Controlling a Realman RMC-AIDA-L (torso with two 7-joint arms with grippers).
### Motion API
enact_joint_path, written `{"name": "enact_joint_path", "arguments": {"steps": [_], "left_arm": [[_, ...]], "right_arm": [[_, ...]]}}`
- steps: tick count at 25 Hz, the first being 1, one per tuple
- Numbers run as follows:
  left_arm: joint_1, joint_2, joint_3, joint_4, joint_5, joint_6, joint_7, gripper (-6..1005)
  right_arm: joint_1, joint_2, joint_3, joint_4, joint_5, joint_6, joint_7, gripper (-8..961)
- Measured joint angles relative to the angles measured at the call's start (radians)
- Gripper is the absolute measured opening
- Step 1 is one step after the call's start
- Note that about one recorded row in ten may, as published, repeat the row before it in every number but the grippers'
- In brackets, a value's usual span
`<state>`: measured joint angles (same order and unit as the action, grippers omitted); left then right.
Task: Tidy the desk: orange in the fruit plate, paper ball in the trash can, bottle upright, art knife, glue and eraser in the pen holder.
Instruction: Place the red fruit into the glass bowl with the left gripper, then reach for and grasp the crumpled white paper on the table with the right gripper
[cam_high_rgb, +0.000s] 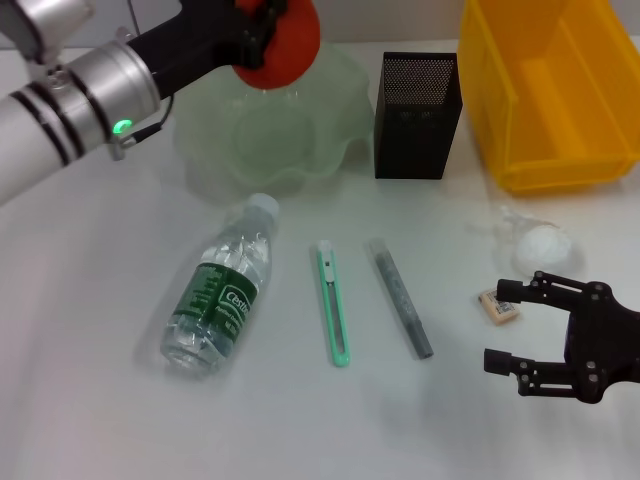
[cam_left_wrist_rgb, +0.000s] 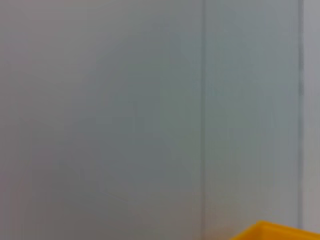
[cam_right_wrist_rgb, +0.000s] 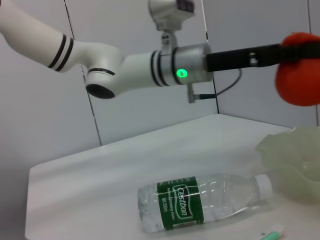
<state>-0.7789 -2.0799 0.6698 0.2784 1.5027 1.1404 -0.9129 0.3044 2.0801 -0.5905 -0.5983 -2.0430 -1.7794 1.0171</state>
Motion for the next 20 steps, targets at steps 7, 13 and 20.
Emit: {"name": "enact_joint_path", "arguments": {"steps": [7, 13, 20], "left_arm": [[-0.047, 0.0, 0.0, -0.116, -0.136, -0.098, 0.142, 63], [-0.038, 0.0, 0.003, -0.113, -0.137, -0.095, 0.139, 414], [0.079, 0.007, 0.019, -0.066, -0.132, 0.15, 0.136, 725]], "right_arm": [[-0.003, 0.0, 0.0, 0.003, -0.002, 0.0, 0.0, 772], [-0.003, 0.0, 0.003, 0.003, -0.002, 0.0, 0.0, 768], [-0.005, 0.001, 0.065, 0.0, 0.0, -0.008, 0.019, 763]]}}
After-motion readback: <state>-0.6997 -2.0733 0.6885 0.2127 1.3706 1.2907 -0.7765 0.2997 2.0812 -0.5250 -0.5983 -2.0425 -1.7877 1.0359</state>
